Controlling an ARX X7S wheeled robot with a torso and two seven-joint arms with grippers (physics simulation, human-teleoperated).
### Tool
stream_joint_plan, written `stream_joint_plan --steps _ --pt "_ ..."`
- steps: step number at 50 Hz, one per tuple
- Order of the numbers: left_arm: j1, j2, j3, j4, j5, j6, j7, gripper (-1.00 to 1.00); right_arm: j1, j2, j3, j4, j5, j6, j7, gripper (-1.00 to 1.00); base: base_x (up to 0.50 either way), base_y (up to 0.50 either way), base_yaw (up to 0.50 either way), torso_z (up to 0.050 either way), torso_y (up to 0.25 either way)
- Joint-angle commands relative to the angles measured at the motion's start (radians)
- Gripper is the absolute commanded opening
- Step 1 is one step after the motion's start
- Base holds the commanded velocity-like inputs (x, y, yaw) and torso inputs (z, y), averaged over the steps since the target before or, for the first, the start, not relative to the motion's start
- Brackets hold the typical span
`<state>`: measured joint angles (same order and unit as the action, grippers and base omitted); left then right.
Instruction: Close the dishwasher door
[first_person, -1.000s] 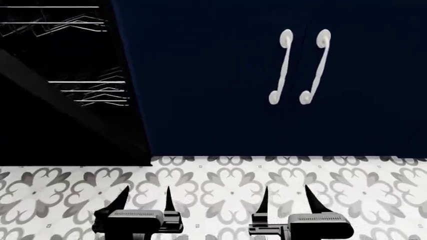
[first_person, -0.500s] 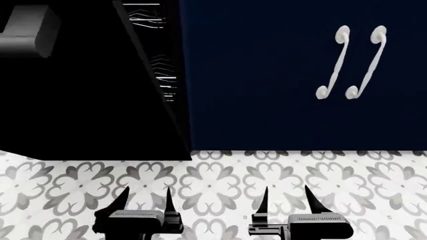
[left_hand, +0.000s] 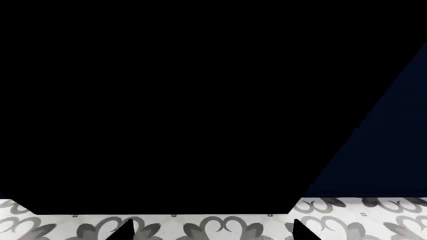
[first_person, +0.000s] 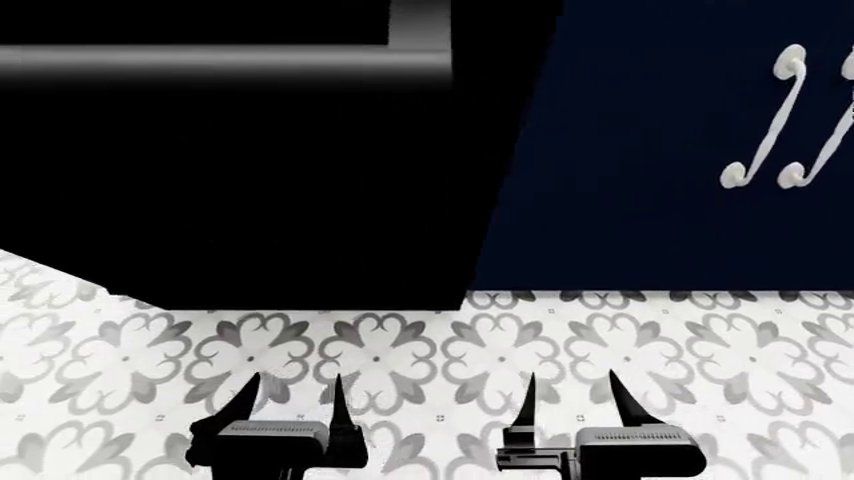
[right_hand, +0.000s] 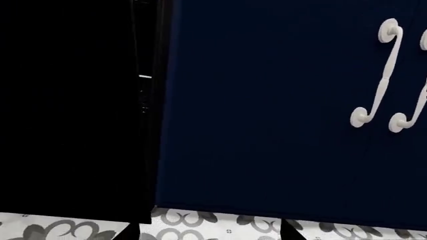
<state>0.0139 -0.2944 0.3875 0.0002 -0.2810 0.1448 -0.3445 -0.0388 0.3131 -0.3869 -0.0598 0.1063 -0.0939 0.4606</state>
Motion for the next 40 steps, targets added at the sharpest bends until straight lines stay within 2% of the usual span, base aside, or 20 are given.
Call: stream_joint_plan --steps 1,40 --pt "0.001 -0.001 0.002 -0.002 -0.003 0.003 -0.003 1.0 0.003 0.001 -0.006 0.002 0.0 -0.001 0.001 1.0 -0.08 0.5 0.0 0.0 0.0" --pt "-0.003 -0.01 0.014 0.008 -0.003 0.0 -0.014 1.0 0.008 0.011 -0.025 -0.005 0.004 -0.002 -0.003 1.0 -0.04 0.5 0.0 0.0 0.0"
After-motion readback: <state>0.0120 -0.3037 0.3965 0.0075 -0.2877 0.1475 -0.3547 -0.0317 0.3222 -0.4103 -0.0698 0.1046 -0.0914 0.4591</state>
